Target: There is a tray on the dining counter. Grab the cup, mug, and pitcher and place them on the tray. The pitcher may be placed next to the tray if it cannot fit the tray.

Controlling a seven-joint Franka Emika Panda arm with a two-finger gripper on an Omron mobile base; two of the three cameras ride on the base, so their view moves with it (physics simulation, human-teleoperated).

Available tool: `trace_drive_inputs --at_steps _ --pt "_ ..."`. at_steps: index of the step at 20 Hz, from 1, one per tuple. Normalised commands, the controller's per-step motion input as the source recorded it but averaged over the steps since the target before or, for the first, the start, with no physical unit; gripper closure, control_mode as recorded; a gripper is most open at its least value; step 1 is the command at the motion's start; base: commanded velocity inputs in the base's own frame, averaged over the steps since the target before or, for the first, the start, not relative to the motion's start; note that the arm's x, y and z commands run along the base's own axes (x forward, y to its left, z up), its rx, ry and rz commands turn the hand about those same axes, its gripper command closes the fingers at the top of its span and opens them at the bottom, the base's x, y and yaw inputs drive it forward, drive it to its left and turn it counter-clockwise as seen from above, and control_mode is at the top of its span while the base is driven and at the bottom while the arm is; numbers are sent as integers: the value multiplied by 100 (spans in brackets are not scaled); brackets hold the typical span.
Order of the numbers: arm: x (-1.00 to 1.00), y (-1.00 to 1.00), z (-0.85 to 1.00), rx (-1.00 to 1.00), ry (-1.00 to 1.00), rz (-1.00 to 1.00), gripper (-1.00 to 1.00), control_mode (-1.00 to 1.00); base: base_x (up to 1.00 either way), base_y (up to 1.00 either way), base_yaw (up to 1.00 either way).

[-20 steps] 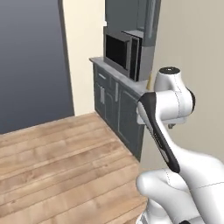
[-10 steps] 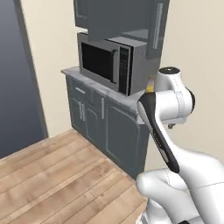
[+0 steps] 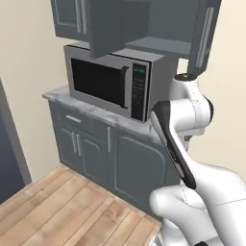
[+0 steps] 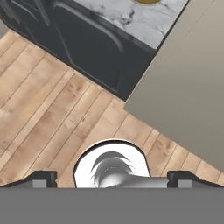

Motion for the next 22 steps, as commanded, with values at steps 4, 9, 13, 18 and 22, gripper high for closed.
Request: trace_drive_inputs --at_steps 4,9,13,18,22 --pt "0 0 0 0 0 0 -100 100 35 36 -49" --pt "0 0 0 0 0 0 -100 100 21 23 -50" --pt "0 0 0 0 0 0 -100 100 26 43 -40" --pt "0 0 0 0 0 0 -100 100 39 67 -28" --pt "0 0 0 0 0 0 -100 100 44 57 -25"
